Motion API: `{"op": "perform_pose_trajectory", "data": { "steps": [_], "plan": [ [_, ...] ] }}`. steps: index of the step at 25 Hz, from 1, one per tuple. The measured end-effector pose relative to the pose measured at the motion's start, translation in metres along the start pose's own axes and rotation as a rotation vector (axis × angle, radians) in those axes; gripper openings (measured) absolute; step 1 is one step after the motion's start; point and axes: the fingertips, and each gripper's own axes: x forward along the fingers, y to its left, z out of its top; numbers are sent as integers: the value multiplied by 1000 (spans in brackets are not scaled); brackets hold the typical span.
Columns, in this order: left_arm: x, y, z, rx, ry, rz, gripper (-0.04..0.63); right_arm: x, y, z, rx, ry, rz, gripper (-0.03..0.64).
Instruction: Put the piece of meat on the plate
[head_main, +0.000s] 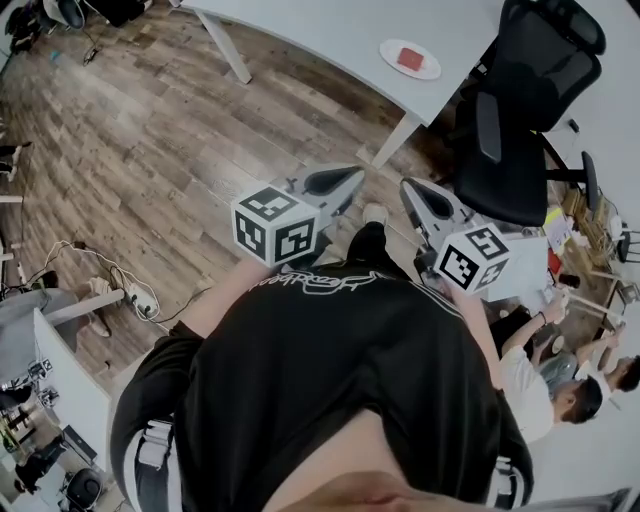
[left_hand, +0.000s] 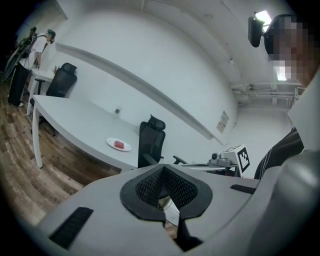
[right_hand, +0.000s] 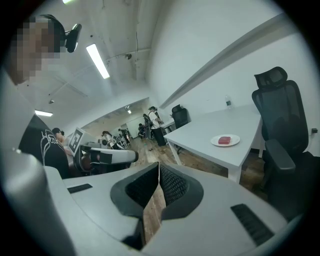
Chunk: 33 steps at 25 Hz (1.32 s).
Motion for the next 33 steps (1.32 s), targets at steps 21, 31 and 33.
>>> {"op": "perform_pose_trajectory", "data": {
  "steps": [21, 31, 33],
  "plan": [
    [-20, -43, -20, 66, 20, -7, 8, -36, 25, -19, -8, -41, -11, 11],
    [-23, -48, -22, 85, 36, 5, 8, -38, 27, -22, -2, -51, -3, 11],
    [-23, -50, -20, 92, 35, 5, 8, -39, 29, -20, 0, -58, -1, 11]
  ]
}}
